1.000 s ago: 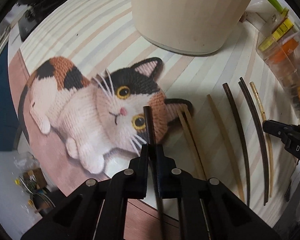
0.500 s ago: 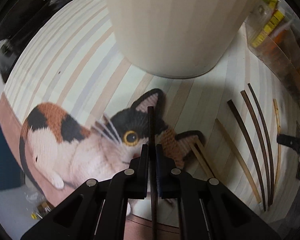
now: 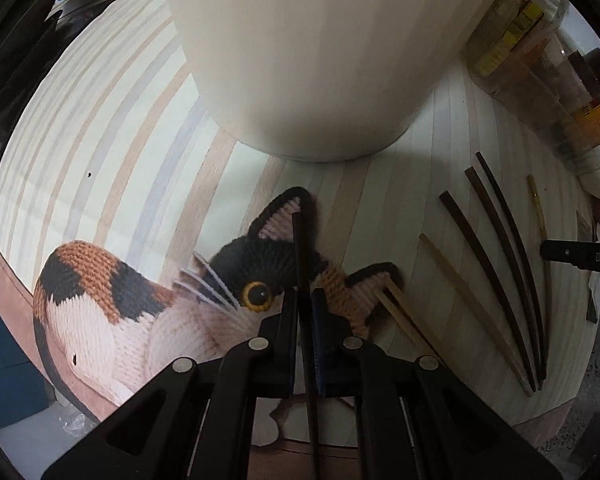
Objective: Organize utensils
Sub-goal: 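Move both grippers back down to the row of chopsticks, then grasp a dark chopstick with the left gripper while the right grasps a wooden one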
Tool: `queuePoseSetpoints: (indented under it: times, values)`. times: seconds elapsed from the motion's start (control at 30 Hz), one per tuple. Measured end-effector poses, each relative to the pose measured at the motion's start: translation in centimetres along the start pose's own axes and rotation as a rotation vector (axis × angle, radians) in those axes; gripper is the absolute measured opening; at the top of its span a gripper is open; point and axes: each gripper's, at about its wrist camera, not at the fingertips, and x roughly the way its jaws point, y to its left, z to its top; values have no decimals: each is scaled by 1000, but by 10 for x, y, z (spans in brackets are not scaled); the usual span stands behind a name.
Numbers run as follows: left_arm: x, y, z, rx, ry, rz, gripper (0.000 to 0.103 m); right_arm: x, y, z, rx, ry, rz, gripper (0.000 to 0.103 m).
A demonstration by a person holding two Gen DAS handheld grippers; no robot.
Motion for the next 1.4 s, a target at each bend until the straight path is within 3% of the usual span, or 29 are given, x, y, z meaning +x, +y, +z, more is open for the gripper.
queuePoseSetpoints:
  times: [0.3,0.47,0.53,0.6,0.73,0.87,1.07,1.27,1.4]
  values:
    - [1,-14,3,11,-39,34,10,11,25,-6,-29,-13,-9,12]
    - [2,-26,2,-21,-74,90,6,9,42,-4,-139,-62,-19,34]
    - [1,-29,1,-50,-85,95,5,7,46,-7,-170,-98,-21,30]
    - [0,-29,0,-86,-93,95,5,5,43,-9,-186,-124,-22,6]
    - [-1,-33,-13,-150,-80,95,5,5,17,-11,-166,-93,80,7]
    - [-2,-42,-32,-214,-53,58,5,5,3,-9,-184,-77,113,7]
    - [0,-44,-30,-255,-21,38,8,6,17,4,-242,-40,55,7]
    - [7,-43,-19,-220,-19,55,8,9,25,12,-223,-20,-6,7]
    - [6,-45,4,-175,-39,84,5,4,39,3,-235,-78,-57,8]
